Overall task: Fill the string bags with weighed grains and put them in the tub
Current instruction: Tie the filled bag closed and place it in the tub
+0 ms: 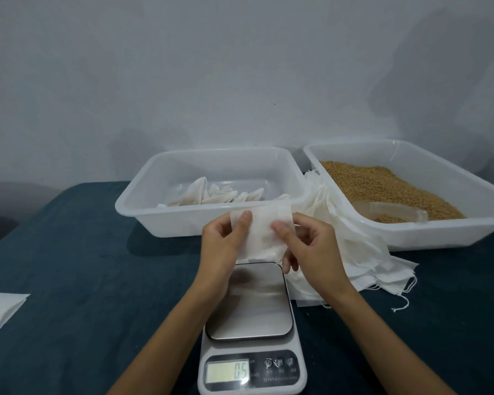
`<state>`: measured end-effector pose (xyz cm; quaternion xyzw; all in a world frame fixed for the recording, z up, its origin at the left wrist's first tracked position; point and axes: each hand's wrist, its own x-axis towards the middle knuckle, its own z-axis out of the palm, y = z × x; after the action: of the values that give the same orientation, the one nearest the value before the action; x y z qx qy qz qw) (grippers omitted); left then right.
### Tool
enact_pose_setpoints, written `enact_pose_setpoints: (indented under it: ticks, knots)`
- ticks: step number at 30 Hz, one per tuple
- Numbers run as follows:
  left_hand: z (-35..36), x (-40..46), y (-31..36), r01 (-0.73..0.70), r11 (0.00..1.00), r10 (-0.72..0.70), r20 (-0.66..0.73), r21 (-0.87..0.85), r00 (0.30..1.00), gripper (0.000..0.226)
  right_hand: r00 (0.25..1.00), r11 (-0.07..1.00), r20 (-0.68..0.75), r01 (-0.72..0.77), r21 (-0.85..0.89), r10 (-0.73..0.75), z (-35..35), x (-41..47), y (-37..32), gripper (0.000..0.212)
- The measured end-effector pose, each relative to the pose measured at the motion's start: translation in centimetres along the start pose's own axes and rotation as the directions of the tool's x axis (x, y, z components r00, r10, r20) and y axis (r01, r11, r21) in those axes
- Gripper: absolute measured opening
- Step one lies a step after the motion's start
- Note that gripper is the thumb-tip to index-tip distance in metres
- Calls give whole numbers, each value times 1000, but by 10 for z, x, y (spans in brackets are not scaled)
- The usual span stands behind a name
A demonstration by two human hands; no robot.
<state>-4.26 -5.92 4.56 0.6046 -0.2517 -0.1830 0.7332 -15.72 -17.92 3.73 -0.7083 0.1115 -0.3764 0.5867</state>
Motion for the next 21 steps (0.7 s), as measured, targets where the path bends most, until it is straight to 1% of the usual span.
enact_pose_setpoints:
  ticks: [3, 4, 6, 8, 11, 13, 15, 16, 19, 21]
  knots:
    - [-1, 4, -2, 45, 999, -45, -36, -11, 998, 31, 987, 997, -145, -66, 37, 70, -6, 3, 2, 30]
    - [-2, 5, -3, 57, 998, -57, -37, -6, 998, 29, 983, 994, -152, -89, 66, 98, -7, 4, 1, 29]
    - [-3, 7, -6, 71, 997, -71, -44, 15, 997, 26, 987, 982, -77, -131, 134, 142, -7, 5, 1, 29]
    - [-4, 9, -8, 84, 996, -82, -67, 30, 994, 24, 990, 978, 11, -142, 155, 142, -5, 4, 0, 31]
    - [-5, 13, -8, 96, 994, -90, -97, 61, 991, 26, 994, 992, 69, -88, 89, 82, -3, 3, -1, 29]
    - [-5, 14, -8, 104, 992, -97, -98, 67, 990, 29, 997, 997, 40, -61, 47, 60, -4, 3, -1, 28]
    - [-5, 14, -9, 124, 991, -119, -92, 58, 989, 34, 1000, 1000, -11, -11, -27, 10, -6, 3, -2, 36]
    - [-5, 14, -9, 139, 989, -135, -89, 41, 987, 36, 1000, 997, -13, 19, -70, -20, -6, 3, -3, 37]
    - [-8, 15, -5, 197, 980, -198, -60, -20, 978, 30, 996, 984, 44, 79, -161, -73, -5, 1, -5, 25]
    - [-8, 14, -2, 223, 974, -224, -37, -35, 974, 28, 993, 971, 56, 111, -213, -101, -4, 0, -1, 33]
